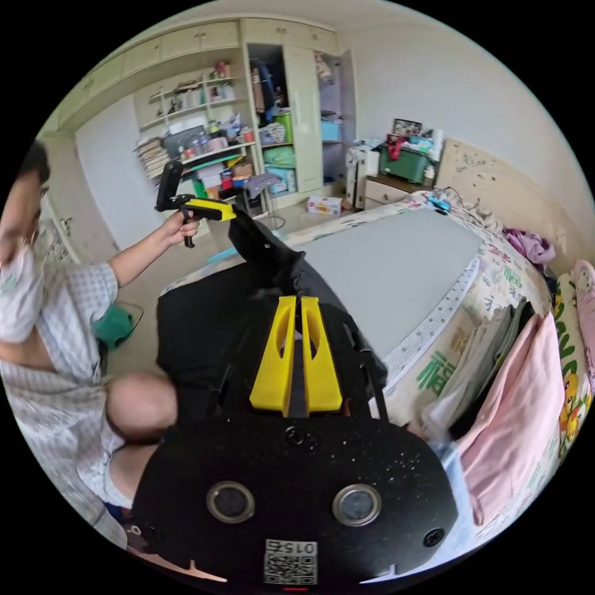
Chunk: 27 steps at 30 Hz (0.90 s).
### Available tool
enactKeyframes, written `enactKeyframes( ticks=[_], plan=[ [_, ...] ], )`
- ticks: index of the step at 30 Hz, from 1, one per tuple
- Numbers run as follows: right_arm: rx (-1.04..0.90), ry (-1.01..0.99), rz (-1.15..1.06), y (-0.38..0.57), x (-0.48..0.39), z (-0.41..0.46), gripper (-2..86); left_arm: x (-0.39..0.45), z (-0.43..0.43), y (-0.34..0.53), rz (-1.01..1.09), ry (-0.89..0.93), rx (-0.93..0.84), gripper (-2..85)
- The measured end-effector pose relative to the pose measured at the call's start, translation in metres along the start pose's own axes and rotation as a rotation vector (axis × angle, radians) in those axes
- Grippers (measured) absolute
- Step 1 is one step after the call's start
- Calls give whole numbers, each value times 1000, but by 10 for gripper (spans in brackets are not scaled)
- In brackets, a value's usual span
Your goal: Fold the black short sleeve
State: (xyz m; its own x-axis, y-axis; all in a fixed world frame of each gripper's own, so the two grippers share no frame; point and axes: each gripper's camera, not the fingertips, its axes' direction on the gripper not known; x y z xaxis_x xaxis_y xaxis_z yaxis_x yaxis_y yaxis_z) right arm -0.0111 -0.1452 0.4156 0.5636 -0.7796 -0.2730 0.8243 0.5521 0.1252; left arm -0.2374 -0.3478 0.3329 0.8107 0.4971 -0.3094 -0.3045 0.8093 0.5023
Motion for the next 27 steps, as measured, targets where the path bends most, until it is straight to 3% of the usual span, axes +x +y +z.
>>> enactKeyframes(
  ticks=[4, 8, 13, 18, 23, 27],
  plan=[
    [-121, -108, -45, 64, -103, -9, 2, 72, -65, 125, 2, 86, -23, -3],
    [-310, -185, -25, 112, -153, 18, 6, 111, -68, 234, -93, 77, -144, -4],
    [-485, -50, -19, 129, -172, 19, 24, 106, -104, 278, -275, 25, -110, -1],
    [-279, 73, 132, 123, -155, -52, 31, 92, -166, 262, -400, -54, -33, 39],
    [70, 47, 522, 134, -82, -103, 70, 71, -202, 211, -529, -102, 135, 65],
    [199, 71, 735, 138, -30, -100, 124, 42, -187, 183, -623, -104, 202, 85]
  ],
)
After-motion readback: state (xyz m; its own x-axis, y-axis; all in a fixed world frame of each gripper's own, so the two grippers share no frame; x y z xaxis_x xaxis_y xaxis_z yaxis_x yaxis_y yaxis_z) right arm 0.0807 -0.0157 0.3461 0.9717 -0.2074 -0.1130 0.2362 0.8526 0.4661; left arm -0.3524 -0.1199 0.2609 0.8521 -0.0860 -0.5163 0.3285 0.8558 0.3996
